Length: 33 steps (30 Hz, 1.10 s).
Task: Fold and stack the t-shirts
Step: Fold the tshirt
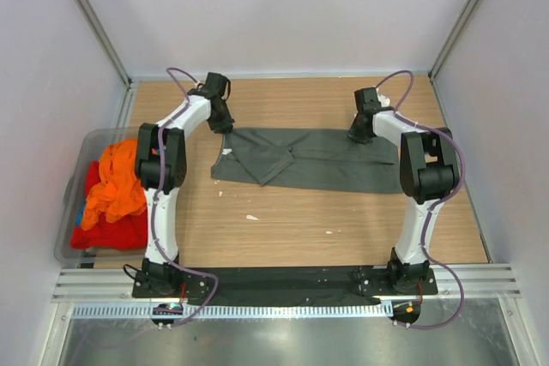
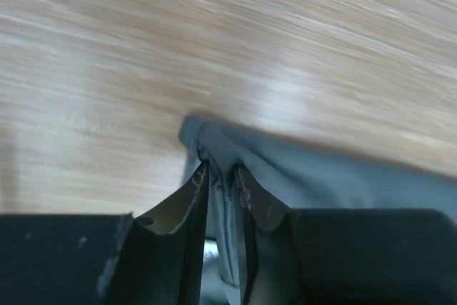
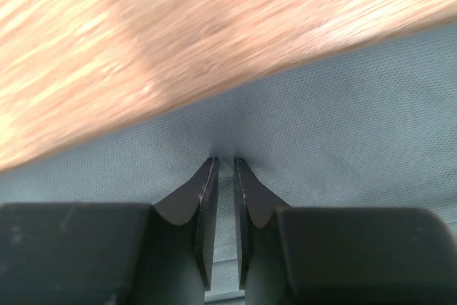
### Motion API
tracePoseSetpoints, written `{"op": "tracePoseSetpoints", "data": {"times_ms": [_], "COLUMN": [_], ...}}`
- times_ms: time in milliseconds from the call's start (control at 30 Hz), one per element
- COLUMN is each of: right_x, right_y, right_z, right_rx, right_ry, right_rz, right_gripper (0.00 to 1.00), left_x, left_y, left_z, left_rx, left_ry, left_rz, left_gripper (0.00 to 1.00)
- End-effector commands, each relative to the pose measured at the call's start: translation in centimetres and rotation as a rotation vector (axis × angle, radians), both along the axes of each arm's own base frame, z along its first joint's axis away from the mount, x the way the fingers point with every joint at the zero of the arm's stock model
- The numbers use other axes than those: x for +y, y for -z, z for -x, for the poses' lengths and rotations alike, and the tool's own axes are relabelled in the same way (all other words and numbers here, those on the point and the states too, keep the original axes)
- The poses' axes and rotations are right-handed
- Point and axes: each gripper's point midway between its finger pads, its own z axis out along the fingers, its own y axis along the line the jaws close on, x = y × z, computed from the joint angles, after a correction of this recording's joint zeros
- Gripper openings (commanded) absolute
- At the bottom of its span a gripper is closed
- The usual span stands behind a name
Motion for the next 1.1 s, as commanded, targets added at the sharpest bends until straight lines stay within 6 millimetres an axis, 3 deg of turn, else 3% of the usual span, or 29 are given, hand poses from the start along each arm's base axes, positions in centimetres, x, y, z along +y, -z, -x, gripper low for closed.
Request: {"op": "tracePoseSetpoints", "data": {"times_ms": [0, 200, 333, 467, 567, 700, 800, 867, 1033, 1067], "right_x": [-2.3, -3.9, -3.7, -3.4, -3.2, -2.9, -2.5, -1.7, -0.5, -0.1], "right_y": [0.8, 1.7, 1.4, 0.6, -0.7, -4.3, -6.9, -8.7, -10.8, -11.1], "right_z": [-0.4, 0.5, 0.4, 0.3, -0.1, -0.8, -0.5, -0.1, 1.2, 1.3], "right_rx": [-0.005, 0.007, -0.011, -0.038, -0.053, -0.098, -0.133, -0.152, -0.171, -0.171], "right_ry": [0.062, 0.112, 0.132, 0.172, 0.165, 0.132, 0.113, 0.084, 0.034, 0.015], "right_rz": [0.063, 0.071, 0.049, 0.007, -0.002, -0.006, -0.035, -0.065, -0.122, -0.135], "right_gripper": [0.20, 0.20, 0.20, 0.24, 0.24, 0.26, 0.28, 0.30, 0.36, 0.37], "left_x": [2.0, 1.9, 0.3, -2.3, -3.4, -4.3, -4.3, -4.4, -4.6, -4.1], "left_y": [1.5, 2.4, 1.6, -2.1, -5.0, -11.0, -13.0, -13.5, -11.6, -9.3], "left_z": [-1.8, -3.6, -6.1, -10.0, -10.6, -9.1, -7.1, -4.6, 0.4, 1.9], "left_rx": [0.000, -0.007, -0.072, -0.191, -0.245, -0.337, -0.339, -0.316, -0.226, -0.168], "left_ry": [-0.032, -0.037, -0.001, 0.069, 0.106, 0.170, 0.170, 0.173, 0.138, 0.118], "left_rz": [-0.114, -0.131, -0.071, 0.034, 0.113, 0.198, 0.222, 0.245, 0.234, 0.202], "left_gripper": [0.21, 0.22, 0.25, 0.29, 0.32, 0.38, 0.40, 0.40, 0.38, 0.38]}}
